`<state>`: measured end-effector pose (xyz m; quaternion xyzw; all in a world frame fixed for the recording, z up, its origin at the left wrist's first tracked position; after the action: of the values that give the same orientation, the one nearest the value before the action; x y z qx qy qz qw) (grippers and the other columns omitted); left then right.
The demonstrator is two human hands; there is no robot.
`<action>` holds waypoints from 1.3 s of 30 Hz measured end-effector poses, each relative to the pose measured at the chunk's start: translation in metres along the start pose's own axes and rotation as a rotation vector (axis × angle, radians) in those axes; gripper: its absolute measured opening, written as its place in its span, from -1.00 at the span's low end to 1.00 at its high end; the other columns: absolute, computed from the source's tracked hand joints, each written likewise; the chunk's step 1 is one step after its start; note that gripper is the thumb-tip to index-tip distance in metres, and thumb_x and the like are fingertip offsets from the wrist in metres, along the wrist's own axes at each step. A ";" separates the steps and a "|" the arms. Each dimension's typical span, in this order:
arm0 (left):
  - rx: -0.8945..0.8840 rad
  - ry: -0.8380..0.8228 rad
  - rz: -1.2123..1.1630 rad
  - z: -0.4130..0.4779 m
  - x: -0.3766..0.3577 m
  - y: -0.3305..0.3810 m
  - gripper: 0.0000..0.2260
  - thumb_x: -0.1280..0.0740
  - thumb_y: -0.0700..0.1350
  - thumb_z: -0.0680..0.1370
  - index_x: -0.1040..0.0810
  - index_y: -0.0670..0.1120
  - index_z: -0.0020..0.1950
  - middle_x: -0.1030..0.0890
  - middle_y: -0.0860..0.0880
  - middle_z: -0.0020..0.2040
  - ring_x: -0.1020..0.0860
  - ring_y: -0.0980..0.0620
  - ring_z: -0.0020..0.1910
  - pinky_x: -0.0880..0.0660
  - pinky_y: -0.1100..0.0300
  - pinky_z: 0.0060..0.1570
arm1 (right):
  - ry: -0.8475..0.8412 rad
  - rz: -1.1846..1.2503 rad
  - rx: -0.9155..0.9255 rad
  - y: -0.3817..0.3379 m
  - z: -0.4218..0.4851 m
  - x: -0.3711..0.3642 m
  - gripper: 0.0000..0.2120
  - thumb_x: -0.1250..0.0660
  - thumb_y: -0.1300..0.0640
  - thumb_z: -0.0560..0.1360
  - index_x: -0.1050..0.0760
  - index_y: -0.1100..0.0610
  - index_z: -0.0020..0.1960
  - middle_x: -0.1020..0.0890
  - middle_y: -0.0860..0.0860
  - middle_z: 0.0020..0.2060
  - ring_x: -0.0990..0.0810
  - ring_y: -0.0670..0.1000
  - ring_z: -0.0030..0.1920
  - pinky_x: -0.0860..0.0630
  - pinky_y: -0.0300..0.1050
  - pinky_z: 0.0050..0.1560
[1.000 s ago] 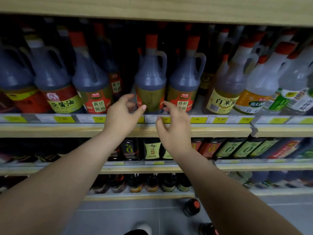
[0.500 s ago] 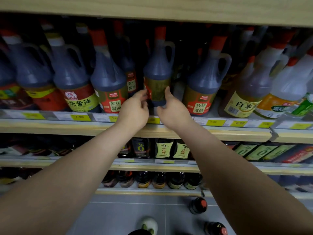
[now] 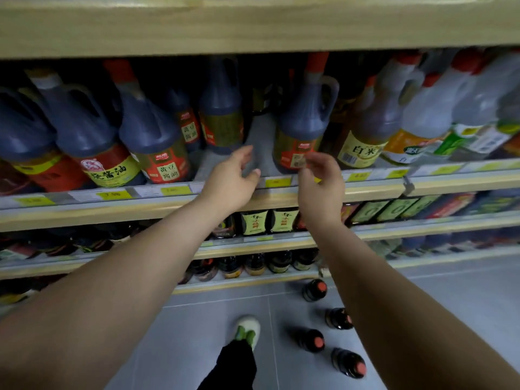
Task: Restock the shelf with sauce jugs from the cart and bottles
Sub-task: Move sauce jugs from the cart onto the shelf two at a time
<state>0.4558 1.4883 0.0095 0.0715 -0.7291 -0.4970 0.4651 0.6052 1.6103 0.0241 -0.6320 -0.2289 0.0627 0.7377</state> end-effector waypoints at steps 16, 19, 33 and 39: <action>-0.084 -0.024 -0.073 0.008 -0.032 0.020 -0.31 -0.36 -0.09 0.52 -0.08 0.10 0.56 -0.52 -0.02 0.31 -0.47 0.00 0.31 -0.33 0.28 0.15 | -0.106 0.400 -0.379 0.017 0.037 -0.022 -0.64 -0.14 0.08 0.65 -0.41 0.16 0.39 -0.58 0.03 0.10 -0.56 -0.14 -0.04 -0.47 -0.33 -0.21; -0.048 0.048 -0.035 -0.004 -0.014 0.007 -0.30 -0.36 -0.07 0.52 -0.06 0.11 0.56 -0.53 -0.02 0.32 -0.48 0.02 0.30 -0.38 0.27 0.13 | -0.163 0.380 -0.396 0.010 0.023 -0.040 -0.65 -0.14 0.07 0.65 -0.39 0.13 0.39 -0.56 0.00 0.06 -0.56 -0.09 0.02 -0.44 -0.29 -0.17; 0.028 0.187 0.046 -0.047 0.053 -0.030 -0.32 -0.39 -0.10 0.51 -0.14 -0.03 0.55 -0.46 -0.06 0.39 -0.43 0.00 0.34 -0.24 0.41 0.10 | -0.360 0.344 -0.424 -0.012 -0.013 -0.114 -0.64 -0.10 0.11 0.66 -0.33 0.16 0.43 -0.54 0.04 0.10 -0.49 -0.24 -0.19 -0.44 -0.43 -0.32; 0.072 0.219 0.046 -0.056 0.068 -0.042 -0.43 -0.38 -0.06 0.51 -0.28 -0.05 0.50 -0.46 -0.02 0.39 -0.40 0.06 0.37 -0.25 0.37 0.20 | -0.474 0.381 -0.386 -0.021 -0.029 -0.139 -0.60 -0.16 0.15 0.64 -0.30 0.16 0.46 -0.54 0.10 0.30 -0.55 0.00 0.21 -0.49 -0.10 0.25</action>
<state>0.4450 1.3924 0.0218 0.1252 -0.6928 -0.4492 0.5501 0.4900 1.5274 0.0060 -0.7588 -0.2793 0.2997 0.5064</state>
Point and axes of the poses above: each hand's wrist, its own z-axis towards the middle knuckle, its own x-axis out of the back of the hand, y = z × x, the point moved 10 cm from there along z, towards the middle knuckle
